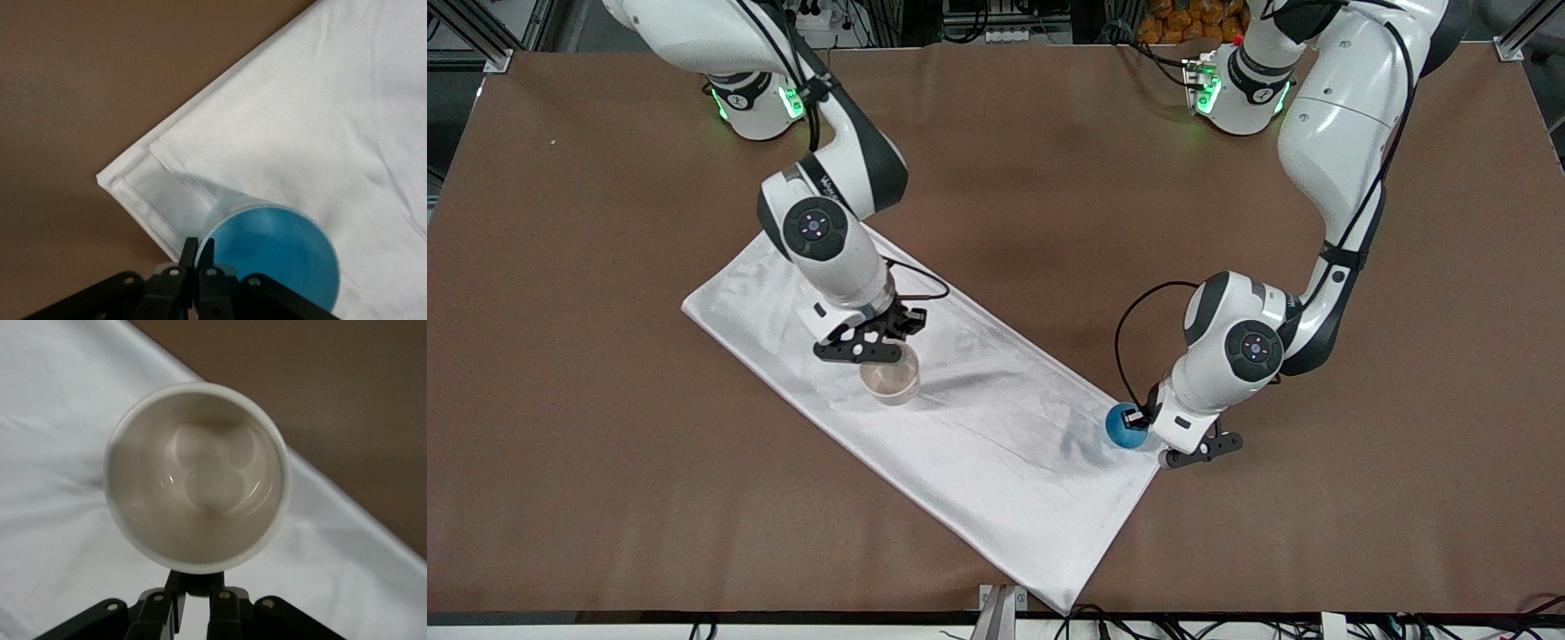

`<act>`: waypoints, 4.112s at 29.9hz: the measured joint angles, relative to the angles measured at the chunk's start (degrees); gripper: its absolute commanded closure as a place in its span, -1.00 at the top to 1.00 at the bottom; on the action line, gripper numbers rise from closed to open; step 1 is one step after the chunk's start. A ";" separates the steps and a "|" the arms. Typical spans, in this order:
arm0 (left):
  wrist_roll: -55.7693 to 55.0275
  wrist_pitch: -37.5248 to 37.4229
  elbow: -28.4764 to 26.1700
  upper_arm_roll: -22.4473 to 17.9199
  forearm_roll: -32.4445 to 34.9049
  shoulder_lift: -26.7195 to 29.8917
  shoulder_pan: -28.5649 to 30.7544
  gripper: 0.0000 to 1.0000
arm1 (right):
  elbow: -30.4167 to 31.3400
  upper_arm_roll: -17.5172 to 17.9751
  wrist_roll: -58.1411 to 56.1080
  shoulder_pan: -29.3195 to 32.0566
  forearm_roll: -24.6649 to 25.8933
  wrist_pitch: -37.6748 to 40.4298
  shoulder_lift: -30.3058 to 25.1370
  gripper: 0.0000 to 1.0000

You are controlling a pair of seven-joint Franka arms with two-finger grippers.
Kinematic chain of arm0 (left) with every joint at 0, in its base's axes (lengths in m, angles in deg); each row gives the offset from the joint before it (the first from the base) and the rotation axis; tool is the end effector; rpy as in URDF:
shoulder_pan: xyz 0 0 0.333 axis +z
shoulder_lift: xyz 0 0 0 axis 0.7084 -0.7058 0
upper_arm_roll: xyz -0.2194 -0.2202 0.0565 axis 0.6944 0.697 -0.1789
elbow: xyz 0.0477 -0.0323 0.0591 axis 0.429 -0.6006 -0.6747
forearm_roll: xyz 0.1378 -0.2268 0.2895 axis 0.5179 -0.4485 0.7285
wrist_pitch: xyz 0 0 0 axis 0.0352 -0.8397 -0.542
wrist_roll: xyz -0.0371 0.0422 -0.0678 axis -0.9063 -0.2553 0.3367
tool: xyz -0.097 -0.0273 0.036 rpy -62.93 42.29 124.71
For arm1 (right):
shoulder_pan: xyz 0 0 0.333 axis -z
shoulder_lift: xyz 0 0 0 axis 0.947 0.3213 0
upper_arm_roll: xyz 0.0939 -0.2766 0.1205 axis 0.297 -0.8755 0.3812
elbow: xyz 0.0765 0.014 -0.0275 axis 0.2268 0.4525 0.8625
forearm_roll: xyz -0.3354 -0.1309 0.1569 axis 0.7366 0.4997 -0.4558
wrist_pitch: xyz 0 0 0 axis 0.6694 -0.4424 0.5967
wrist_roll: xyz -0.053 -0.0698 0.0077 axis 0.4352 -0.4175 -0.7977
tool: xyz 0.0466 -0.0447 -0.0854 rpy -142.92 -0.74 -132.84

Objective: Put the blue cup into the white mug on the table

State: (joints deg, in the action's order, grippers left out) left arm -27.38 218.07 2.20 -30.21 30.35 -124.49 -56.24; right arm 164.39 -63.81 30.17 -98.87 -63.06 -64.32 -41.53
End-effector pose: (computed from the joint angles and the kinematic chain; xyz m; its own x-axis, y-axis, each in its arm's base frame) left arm 0.6846 -0.2707 0.2432 0.9647 0.2615 0.0306 0.2522 -0.9514 0.1767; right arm 0.5675 0.3577 0.3349 0.9952 -0.0976 0.0028 -0.0972 -0.9930 -0.0665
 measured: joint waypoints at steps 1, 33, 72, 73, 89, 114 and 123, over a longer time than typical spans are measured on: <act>0.00 -1.98 0.28 0.00 0.35 0.45 0.10 -1.00 | -0.26 0.01 1.13 -1.05 -1.18 -0.04 0.08 -1.00; 0.48 -12.64 -25.90 2.83 6.82 27.36 0.08 -1.00 | -17.43 -1.37 25.82 -23.04 -3.61 -8.36 17.62 -1.00; -0.56 0.28 -33.70 9.60 -1.97 31.94 -1.29 -1.00 | -21.90 -3.89 13.86 -15.27 -2.19 19.96 0.69 1.00; -0.64 0.77 -33.73 9.61 -2.01 31.61 -1.47 -1.00 | -21.89 -3.91 13.15 -14.54 -2.19 20.65 -0.04 1.00; -3.90 5.31 -33.78 9.64 -2.09 26.37 -4.76 -1.00 | -21.85 -4.17 -4.26 -0.76 1.42 32.66 -8.71 1.00; -10.67 5.52 -30.02 9.29 4.70 21.50 -4.88 1.00 | -20.93 -4.18 -19.06 14.51 2.09 36.32 -11.75 1.00; -10.85 5.52 -29.83 8.98 7.05 21.12 -4.77 1.00 | -20.53 -4.18 -21.93 16.47 2.09 33.90 -11.75 1.00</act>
State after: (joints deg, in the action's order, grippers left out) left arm -38.23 223.59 -27.63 -21.23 37.40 -103.37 -61.01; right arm 143.86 -68.00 8.24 -82.41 -60.97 -30.43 -53.28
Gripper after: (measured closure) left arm 0.573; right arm 0.000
